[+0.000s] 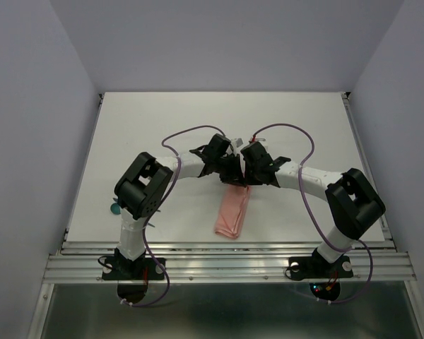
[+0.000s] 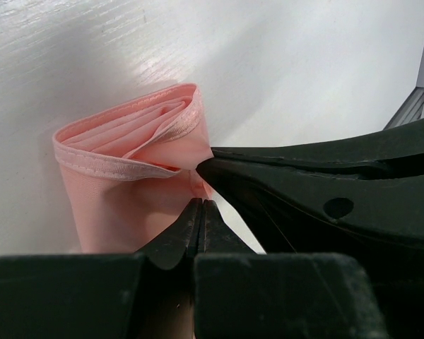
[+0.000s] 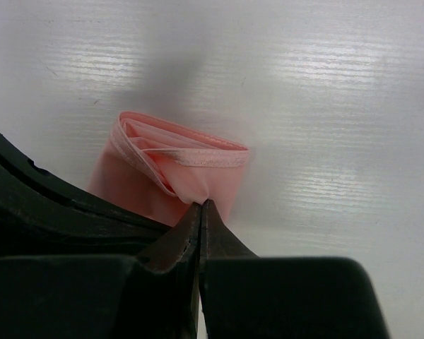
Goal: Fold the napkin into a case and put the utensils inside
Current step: Fold the 2/3-rectangle-folded napkin at the center of the board.
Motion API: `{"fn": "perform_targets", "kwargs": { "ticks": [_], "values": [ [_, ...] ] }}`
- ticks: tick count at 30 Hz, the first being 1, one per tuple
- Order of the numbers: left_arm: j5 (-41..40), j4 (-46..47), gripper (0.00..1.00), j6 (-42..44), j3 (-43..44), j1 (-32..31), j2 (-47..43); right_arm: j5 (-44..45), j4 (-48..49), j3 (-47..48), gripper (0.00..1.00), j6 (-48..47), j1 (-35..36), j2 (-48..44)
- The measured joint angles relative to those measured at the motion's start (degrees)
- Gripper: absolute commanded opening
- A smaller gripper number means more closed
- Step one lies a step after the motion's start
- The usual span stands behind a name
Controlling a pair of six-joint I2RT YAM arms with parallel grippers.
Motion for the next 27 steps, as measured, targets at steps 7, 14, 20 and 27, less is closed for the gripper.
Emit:
{"fn": "perform_targets", "kwargs": {
  "ticks": [7,14,20,27],
  "values": [
    [0.00,-0.02,0.00,0.04,-0.17,0.00,0.04,0.00,0.00,0.00,0.01,-0.02,0.00,0.00],
    [0.02,-0.04,0.00,0.04,-0.17,0.00,1.40,0.00,-0.02,0.00,0.01,-0.02,0.00,0.00],
    [0.02,0.00,0.00,0.04,-0.17,0.00,1.84,0.00,-0.02,0.00,0.01,0.00,0.00,0.00],
    [0.00,0.17,0.00,-0.11,-0.17,0.00,1.99,-0.02,-0.02,-0.02,0.01,0.00,0.00,0.00]
  ]
}}
